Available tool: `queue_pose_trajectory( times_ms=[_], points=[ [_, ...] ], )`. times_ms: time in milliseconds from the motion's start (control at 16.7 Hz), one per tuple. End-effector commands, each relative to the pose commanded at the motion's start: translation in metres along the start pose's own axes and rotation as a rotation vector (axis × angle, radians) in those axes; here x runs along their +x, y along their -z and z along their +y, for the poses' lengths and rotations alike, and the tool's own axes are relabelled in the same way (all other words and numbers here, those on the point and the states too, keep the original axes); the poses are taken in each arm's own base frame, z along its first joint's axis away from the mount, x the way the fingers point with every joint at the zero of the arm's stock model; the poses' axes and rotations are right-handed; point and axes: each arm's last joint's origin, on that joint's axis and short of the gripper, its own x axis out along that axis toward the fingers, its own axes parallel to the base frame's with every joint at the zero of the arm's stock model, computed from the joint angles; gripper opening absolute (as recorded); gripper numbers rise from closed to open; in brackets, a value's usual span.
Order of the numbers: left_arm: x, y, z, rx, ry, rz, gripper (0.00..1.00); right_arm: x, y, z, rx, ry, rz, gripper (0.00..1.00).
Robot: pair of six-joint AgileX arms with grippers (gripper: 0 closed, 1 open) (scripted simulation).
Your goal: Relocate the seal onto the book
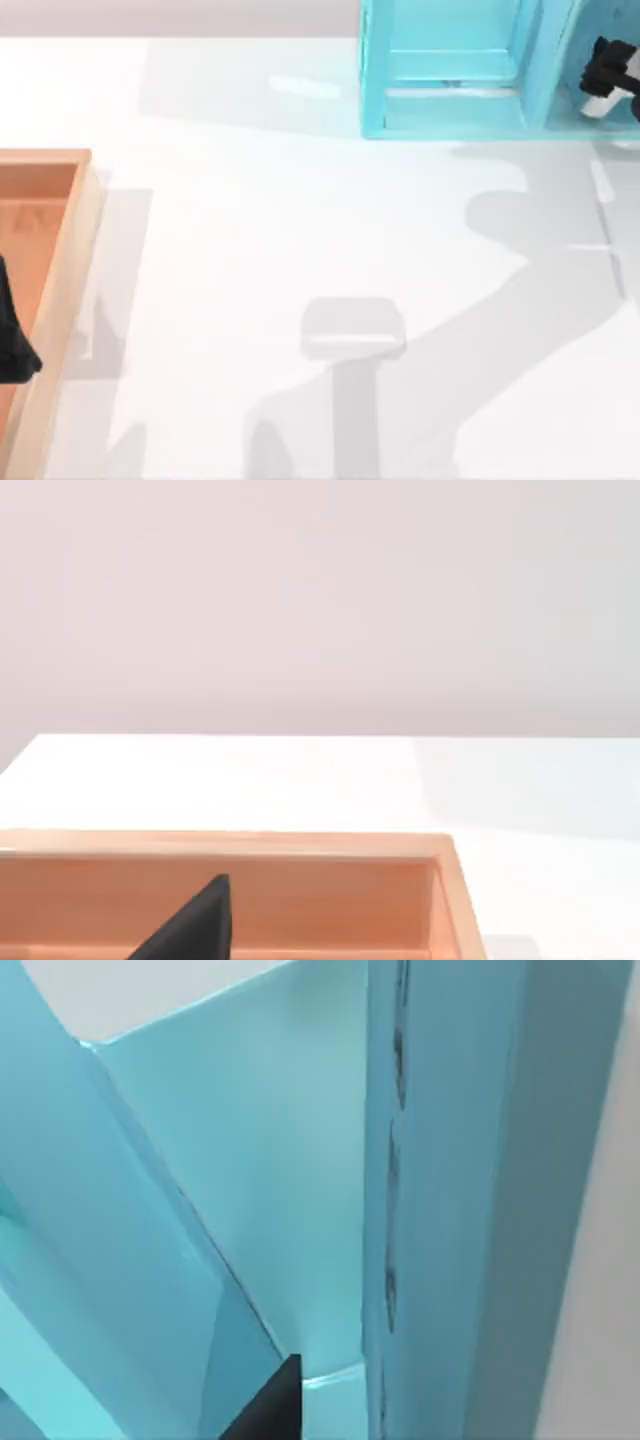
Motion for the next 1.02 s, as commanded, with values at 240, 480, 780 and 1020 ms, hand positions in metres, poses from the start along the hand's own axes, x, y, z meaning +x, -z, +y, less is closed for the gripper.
queue_pose_trajectory(
  times_ms=[240, 480, 780, 1020],
  points=[
    [0.0000, 0.0000, 0.0000, 0.000, 0.000, 0.000, 1.00, 0.0000, 0.0000, 0.0000, 0.000, 0.000, 0.000, 0.32],
    [0.0000, 0.0000, 0.0000, 0.000, 0.000, 0.000, 1.00, 0.0000, 0.0000, 0.0000, 0.000, 0.000, 0.000, 0.02],
    [0.0000, 0.0000, 0.0000, 0.000, 0.000, 0.000, 1.00, 0.0000, 0.0000, 0.0000, 0.000, 0.000, 0.000, 0.00],
    [0.0000, 0.0000, 0.0000, 0.000, 0.000, 0.000, 1.00, -0.0007, 0.0058, 0.0010, 0.008, -0.001, 0.016, 0.00]
  ],
)
